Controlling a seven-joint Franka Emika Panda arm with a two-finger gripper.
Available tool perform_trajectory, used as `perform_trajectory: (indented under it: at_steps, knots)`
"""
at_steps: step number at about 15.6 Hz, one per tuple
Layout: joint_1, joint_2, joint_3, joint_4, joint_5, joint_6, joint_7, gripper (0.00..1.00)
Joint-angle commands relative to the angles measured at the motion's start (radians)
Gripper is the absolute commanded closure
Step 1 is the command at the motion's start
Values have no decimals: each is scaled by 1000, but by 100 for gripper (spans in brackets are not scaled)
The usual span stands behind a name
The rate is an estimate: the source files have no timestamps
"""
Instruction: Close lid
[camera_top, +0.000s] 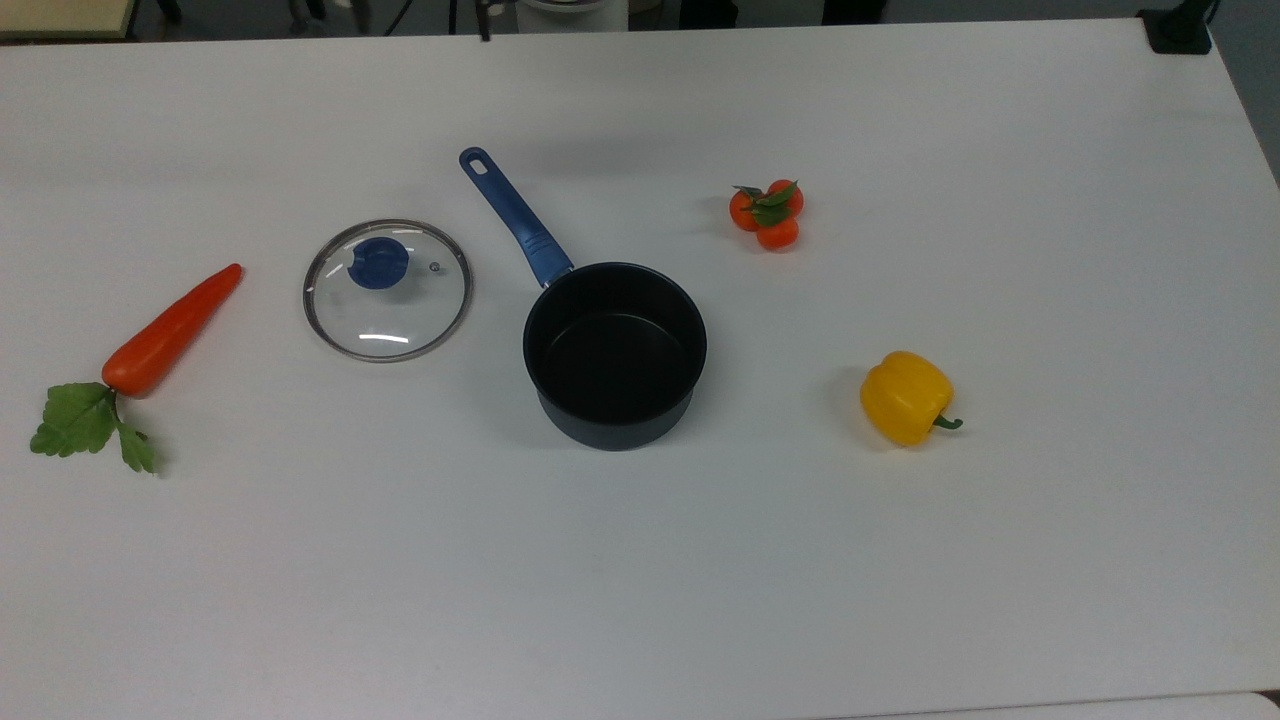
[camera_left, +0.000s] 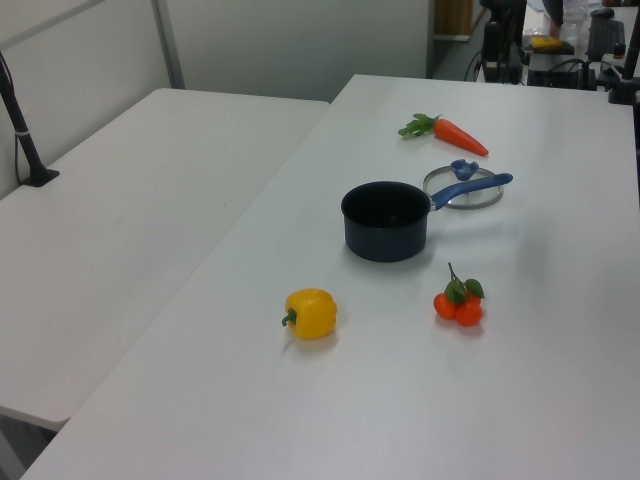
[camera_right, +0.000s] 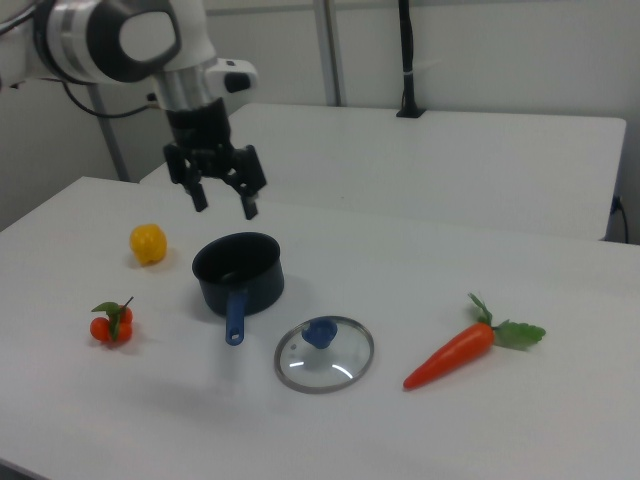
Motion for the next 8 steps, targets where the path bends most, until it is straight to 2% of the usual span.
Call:
perform_trajectory:
  at_steps: [1, 3, 6, 8]
  knots:
    - [-70, 18, -1, -31, 1, 75, -95, 0]
    - [-99, 26, -1, -74, 3, 123, -135, 0]
    - [-129, 35, -1, -160, 3, 224, -129, 0]
    - [-149, 58, 0, -184, 6, 295, -130, 0]
